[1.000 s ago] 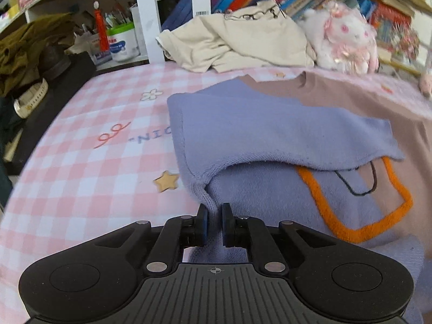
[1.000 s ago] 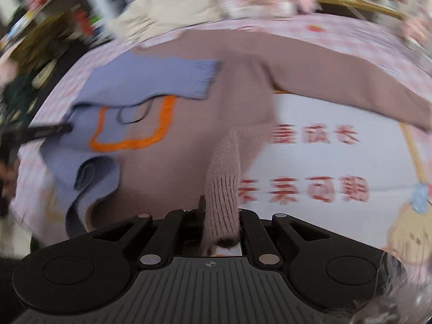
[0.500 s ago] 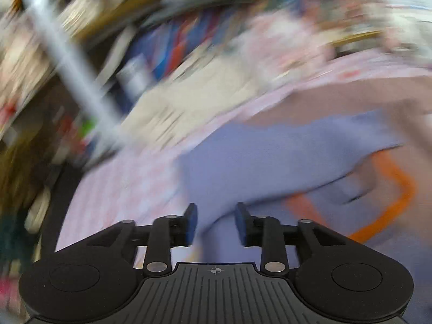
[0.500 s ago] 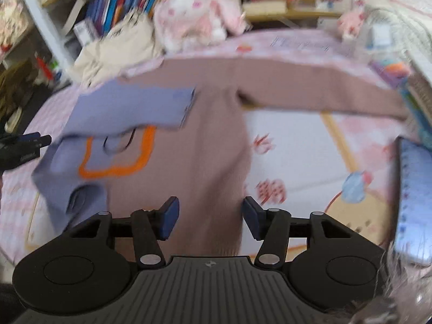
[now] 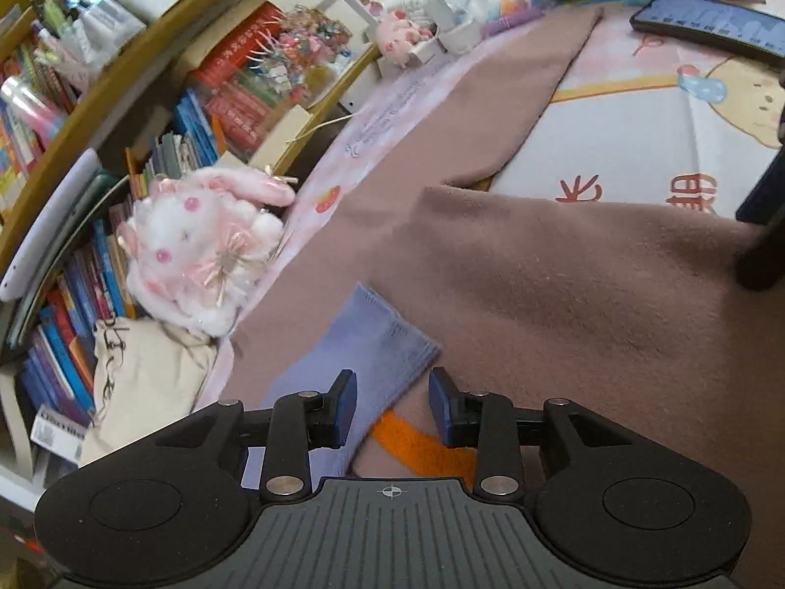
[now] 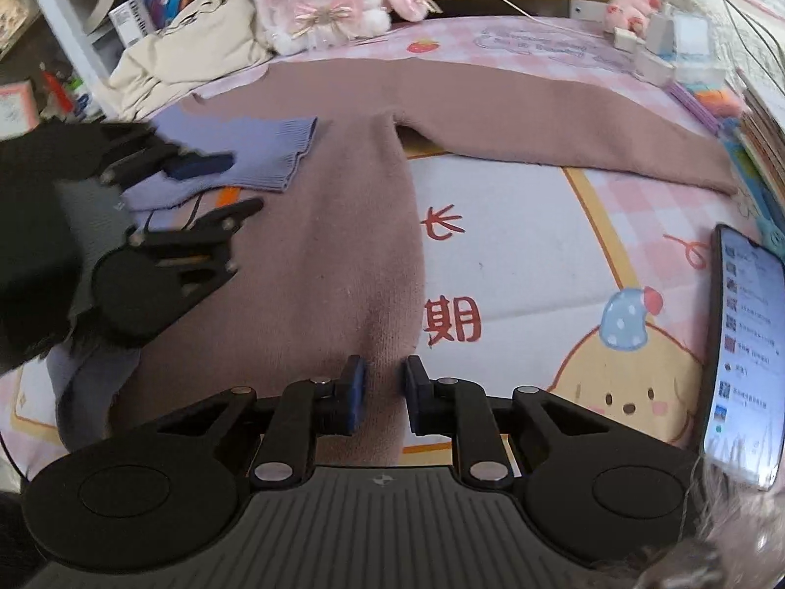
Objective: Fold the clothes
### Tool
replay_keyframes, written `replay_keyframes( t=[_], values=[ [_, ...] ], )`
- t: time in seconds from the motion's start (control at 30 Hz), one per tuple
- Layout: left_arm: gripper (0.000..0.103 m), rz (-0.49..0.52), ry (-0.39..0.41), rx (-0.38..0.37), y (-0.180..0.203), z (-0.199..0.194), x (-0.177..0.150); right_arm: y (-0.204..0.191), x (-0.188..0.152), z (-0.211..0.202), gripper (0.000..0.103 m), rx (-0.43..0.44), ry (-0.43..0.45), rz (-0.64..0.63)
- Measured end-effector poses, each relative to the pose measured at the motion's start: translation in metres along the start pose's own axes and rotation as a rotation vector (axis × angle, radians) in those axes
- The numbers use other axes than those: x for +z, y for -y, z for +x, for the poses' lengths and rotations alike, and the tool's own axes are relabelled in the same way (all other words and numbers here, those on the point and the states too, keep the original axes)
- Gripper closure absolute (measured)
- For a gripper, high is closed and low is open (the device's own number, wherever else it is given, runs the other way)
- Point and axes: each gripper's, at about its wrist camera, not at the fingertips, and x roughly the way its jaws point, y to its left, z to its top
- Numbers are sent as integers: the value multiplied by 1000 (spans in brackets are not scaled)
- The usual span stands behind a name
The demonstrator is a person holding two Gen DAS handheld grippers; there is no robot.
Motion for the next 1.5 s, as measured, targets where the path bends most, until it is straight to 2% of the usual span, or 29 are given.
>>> replay_keyframes(
  t=[0.1,0.2,0.23,0.27,0.37,0.47,0.6,0.67,0.73,0.9,1.0,1.2,1.23,1.3,1.37,1.5],
  values=[
    [70,46,4,22,6,3,4,-2,1,1,86,4,-1,-26],
    [76,83,13,52,13,6,5,-2,3,1,86,6,-2,-32],
    [90,76,4,40,12,8,5,-2,3,2,86,7,-2,-30],
    [98,67,-4,27,11,10,4,-2,4,2,86,8,-4,-29],
    [98,-69,18,33,-14,4,-3,-1,5,2,86,8,-10,-28],
    [98,-344,33,70,-74,-19,-26,-2,7,2,86,2,-14,-24],
    [99,-709,11,147,-163,-47,-101,-8,8,4,85,-22,-15,-30],
    [99,-865,-23,216,-200,-60,-148,-11,8,5,85,-36,-13,-34],
    [99,-969,-75,307,-227,-73,-199,-12,8,6,84,-45,-13,-26],
    [99,-1072,-221,491,-268,-98,-290,-13,10,7,83,-60,-19,14],
    [99,-1113,-274,550,-279,-108,-323,-14,11,7,83,-71,-21,34],
    [98,-1185,-344,577,-287,-112,-366,-13,13,8,82,-83,-26,84],
    [91,-1204,-369,571,-286,-113,-374,-13,13,8,82,-83,-27,88],
    [91,-1240,-441,573,-285,-110,-385,-13,14,9,82,-84,-28,91],
    [90,-1232,-489,613,-278,-113,-383,-14,14,9,82,-86,-28,89],
    [87,-1166,-333,474,-237,-125,-332,-16,13,10,80,-92,-26,72]
  ],
)
